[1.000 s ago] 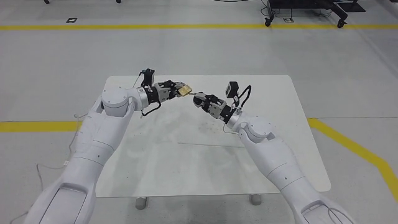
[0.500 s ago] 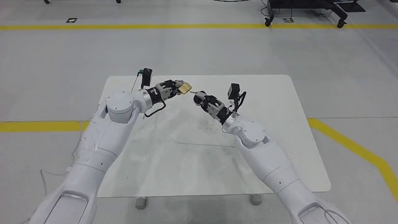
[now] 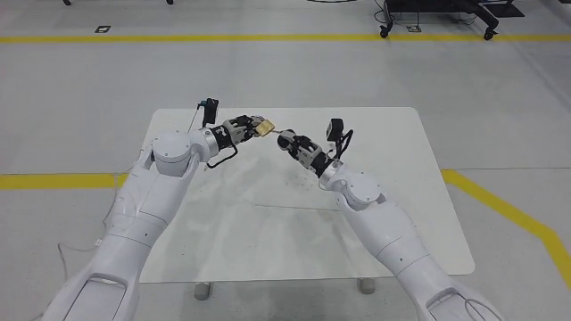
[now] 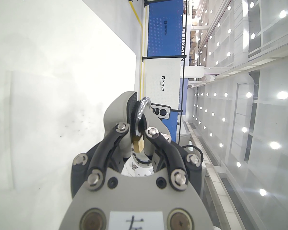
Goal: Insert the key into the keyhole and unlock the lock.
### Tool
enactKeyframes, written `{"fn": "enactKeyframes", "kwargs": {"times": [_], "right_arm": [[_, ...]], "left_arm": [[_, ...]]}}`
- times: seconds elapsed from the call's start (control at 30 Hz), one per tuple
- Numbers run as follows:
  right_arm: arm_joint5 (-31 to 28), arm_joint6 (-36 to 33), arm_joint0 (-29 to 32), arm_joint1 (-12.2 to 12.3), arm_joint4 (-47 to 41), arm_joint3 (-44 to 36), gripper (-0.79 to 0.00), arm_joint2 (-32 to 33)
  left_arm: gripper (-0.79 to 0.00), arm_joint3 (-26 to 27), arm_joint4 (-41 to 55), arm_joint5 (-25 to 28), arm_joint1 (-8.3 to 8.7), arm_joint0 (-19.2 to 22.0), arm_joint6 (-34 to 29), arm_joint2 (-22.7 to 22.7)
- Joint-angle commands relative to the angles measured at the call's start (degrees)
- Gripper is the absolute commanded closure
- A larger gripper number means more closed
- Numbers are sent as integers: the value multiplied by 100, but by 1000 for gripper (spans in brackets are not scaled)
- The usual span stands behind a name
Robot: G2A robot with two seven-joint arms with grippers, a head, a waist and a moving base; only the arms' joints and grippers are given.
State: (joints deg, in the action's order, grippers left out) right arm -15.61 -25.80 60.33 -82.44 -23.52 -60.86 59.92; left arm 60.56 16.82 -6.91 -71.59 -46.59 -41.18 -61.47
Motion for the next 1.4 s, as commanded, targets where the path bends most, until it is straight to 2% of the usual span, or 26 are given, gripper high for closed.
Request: {"fn": "enactKeyframes", "kwargs": {"times": [0.0, 1.37], "right_arm": [[3, -18, 20, 1, -2, -24, 0, 14], [103, -88, -19, -131, 146, 10, 0, -152]], "left_arm": [[0, -12, 5, -5, -4, 7, 0, -2], [0, 31, -72, -94, -58, -43, 66, -24]]}}
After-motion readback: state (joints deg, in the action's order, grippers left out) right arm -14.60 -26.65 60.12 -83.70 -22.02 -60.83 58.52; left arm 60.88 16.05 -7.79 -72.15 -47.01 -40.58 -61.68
